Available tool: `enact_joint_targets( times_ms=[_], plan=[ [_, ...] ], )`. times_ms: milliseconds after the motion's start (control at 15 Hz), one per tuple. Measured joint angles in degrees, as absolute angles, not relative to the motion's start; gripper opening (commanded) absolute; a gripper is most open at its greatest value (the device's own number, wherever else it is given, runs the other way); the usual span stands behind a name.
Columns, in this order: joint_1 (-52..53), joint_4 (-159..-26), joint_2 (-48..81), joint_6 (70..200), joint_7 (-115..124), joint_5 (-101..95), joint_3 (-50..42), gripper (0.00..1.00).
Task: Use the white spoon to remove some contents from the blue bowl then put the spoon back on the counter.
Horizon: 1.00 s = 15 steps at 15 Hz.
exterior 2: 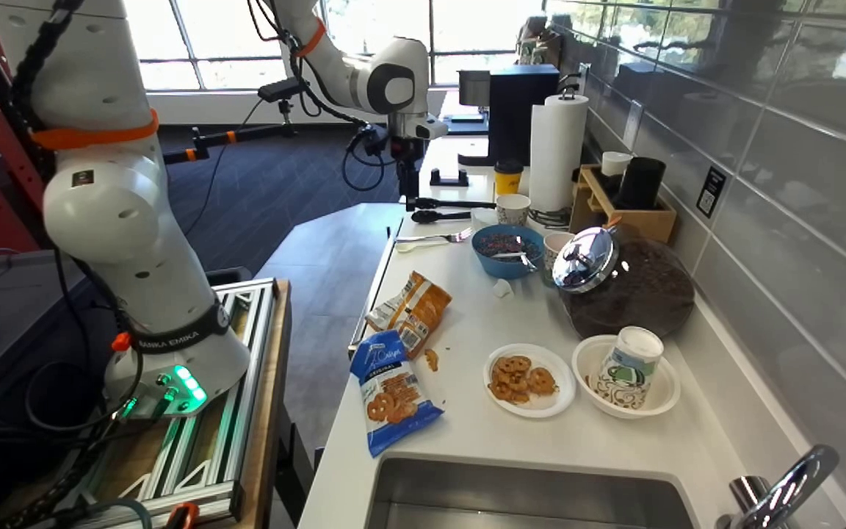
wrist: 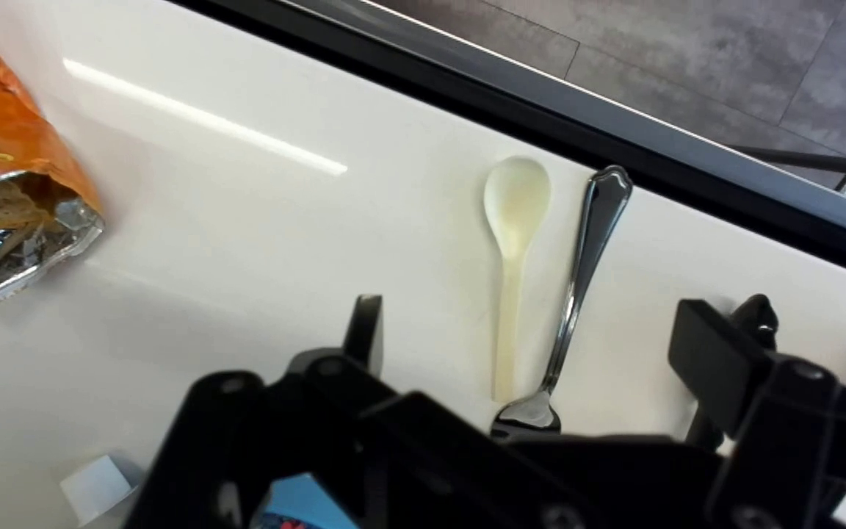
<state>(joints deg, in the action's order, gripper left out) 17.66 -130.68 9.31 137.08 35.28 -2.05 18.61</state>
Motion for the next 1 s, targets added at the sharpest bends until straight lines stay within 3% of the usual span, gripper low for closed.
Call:
enact_joint_targets(
  times_ms=[1000],
  plan=[
    [24.7, -121.9, 26.3, 143.2, 35.5, -5.1, 9.6, 1.00]
  ],
)
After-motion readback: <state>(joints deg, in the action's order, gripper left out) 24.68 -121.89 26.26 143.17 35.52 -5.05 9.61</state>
